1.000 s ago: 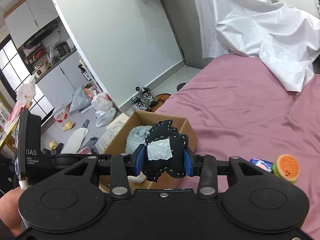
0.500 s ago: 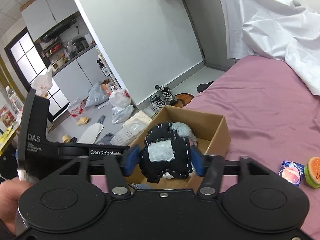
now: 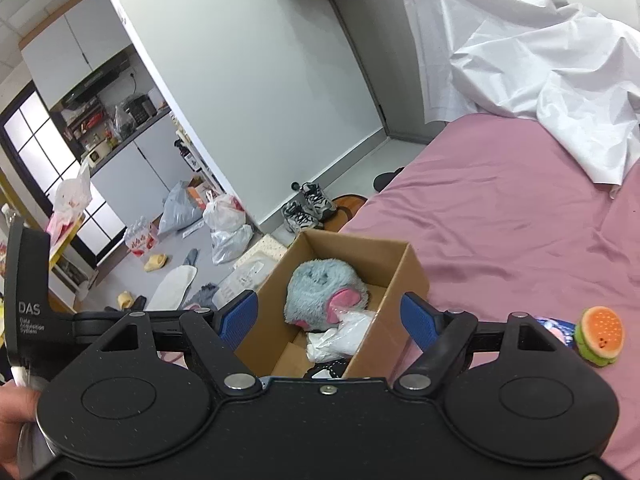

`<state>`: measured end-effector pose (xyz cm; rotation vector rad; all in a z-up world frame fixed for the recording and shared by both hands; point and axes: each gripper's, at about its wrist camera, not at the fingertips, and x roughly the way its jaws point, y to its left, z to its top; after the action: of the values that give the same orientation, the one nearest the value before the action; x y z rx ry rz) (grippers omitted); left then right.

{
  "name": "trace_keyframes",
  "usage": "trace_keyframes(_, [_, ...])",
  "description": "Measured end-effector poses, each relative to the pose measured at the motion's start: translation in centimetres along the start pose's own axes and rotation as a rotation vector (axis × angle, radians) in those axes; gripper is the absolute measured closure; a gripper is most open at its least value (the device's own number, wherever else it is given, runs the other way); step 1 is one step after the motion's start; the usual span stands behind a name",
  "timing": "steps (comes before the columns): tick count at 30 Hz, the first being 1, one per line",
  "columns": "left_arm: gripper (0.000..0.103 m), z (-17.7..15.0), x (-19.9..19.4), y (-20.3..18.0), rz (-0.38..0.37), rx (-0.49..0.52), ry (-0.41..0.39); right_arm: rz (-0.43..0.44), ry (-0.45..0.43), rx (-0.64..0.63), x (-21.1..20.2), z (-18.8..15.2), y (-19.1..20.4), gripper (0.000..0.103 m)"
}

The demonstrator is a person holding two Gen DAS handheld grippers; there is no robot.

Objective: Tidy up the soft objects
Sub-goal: 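Release the white pad and black patch into the box, opening both tools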

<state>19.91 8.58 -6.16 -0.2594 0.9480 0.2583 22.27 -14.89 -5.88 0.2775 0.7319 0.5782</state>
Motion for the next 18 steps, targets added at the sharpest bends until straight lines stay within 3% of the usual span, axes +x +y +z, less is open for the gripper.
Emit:
trace_keyframes(9, [0.006, -0.2, -1.6, -2.0, 0.017, 0.027, -0.029, -0.053, 0.011, 0.056, -2.2, 0.6, -2.5, 0.025])
trace_keyframes(13, [0.002, -0.6, -2.2, -3.5, 0.014, 0.05, -0.045, -0.085, 0.008, 0.071, -3.6, 0.6, -3.7, 0.017])
trace_keyframes(18, [0.002, -1.0, -2.8, -5.2, 0.002, 0.066, -0.051, -0.092, 0.018, 0.07, -4.5, 0.6, -4.6, 0.015])
